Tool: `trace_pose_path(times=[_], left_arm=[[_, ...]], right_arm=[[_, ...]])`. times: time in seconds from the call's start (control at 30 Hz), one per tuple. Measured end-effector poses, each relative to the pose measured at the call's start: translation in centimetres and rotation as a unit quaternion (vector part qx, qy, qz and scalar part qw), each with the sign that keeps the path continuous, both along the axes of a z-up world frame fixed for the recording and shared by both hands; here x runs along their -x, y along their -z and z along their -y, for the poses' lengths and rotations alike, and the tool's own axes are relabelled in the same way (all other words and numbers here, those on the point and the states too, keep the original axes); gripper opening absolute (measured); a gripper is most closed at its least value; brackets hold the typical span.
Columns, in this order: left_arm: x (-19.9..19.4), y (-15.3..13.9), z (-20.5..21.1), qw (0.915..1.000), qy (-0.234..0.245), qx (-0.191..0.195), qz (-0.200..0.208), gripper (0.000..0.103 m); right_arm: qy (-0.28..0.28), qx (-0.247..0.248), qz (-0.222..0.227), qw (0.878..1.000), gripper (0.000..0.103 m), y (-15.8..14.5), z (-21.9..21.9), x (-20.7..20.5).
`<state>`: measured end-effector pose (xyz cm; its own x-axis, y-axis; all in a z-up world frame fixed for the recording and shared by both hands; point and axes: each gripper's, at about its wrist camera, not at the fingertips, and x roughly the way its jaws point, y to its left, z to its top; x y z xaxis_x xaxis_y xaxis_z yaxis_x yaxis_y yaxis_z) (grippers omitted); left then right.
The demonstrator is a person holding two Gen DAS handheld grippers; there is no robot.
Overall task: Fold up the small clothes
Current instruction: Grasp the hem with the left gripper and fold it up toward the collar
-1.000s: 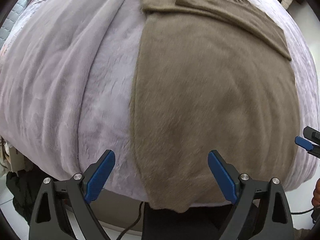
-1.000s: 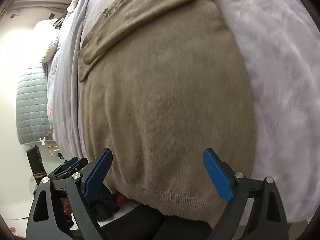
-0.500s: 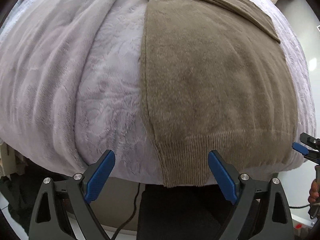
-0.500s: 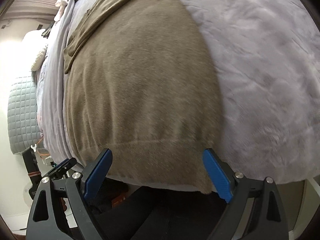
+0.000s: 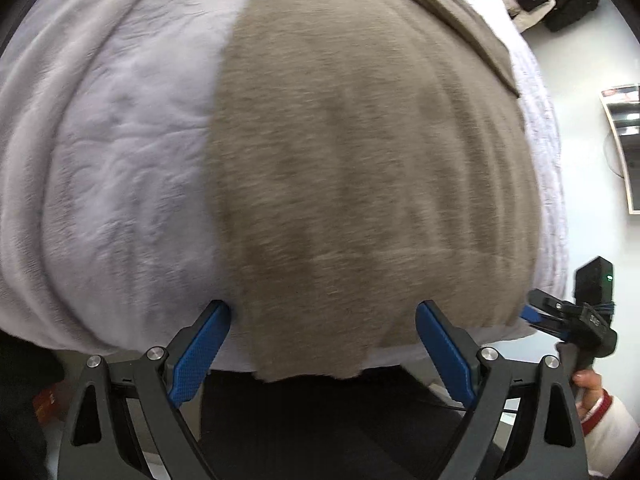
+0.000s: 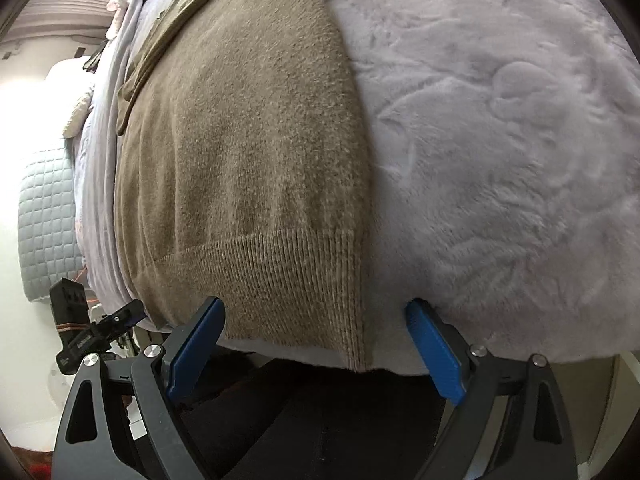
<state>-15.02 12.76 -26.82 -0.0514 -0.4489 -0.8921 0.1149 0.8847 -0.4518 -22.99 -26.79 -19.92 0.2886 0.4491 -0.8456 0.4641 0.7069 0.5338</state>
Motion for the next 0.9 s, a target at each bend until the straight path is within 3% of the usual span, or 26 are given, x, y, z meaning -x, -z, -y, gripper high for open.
trace_pose_path(times=[0.07,0.1,0.13,0.17,0.23,0.33,0.47,0.6,0.77,0.9], left_arm=[[0.8,-0.9,0.6,0.9999,0.006,-0.004,0.008,0.077],[0.8,-0.9,1.3,0.9999,0.012,-0.006,0.002,0.052],[0.8,-0.8,1.3,0.9998,0.017,-0.007,-0.006,0.025],[0.6,-0.9,1.5,0.9998,0.018,0.002,-0.013,0.012],[0.7,-1.2,1.2,0.9995,0.015,0.025,-0.013,0.01],[0.9,-3.1,0.3,0.9987,0.014,0.049,0.001,0.01],[0.5,-6.6,-2.4,0.9942,-0.011,0.104,0.022,0.01],[-1.4,-10.5,-2.9,0.991,-0.008,0.12,0.059,0.01],[-6.4,-15.6,-3.1,0.9859,-0.023,0.131,0.101,0.01],[-11.8,-20.5,-3.1,0.9771,-0.051,0.145,0.147,0.01]], right_arm=[[0.003,-0.022,0.016,1.0,0.094,0.0,-0.1,-0.2],[0.007,-0.033,0.023,0.999,0.093,-0.2,-0.3,-0.2],[0.017,-0.054,0.031,0.998,0.083,-0.2,-0.2,-0.1],[0.032,-0.072,0.033,0.996,0.054,-0.1,0.0,0.1],[0.054,-0.1,0.018,0.993,0.007,0.8,0.3,0.4],[0.066,-0.113,0.025,0.991,0.007,0.9,0.3,1.1],[0.098,-0.172,0.086,0.977,0.007,-1.0,0.9,1.8],[0.11,-0.209,0.134,0.962,0.007,-3.3,1.5,0.6],[0.105,-0.231,0.193,0.948,0.007,-7.5,3.1,-3.9],[0.093,-0.241,0.246,0.934,0.007,-11.8,4.8,-9.8]])
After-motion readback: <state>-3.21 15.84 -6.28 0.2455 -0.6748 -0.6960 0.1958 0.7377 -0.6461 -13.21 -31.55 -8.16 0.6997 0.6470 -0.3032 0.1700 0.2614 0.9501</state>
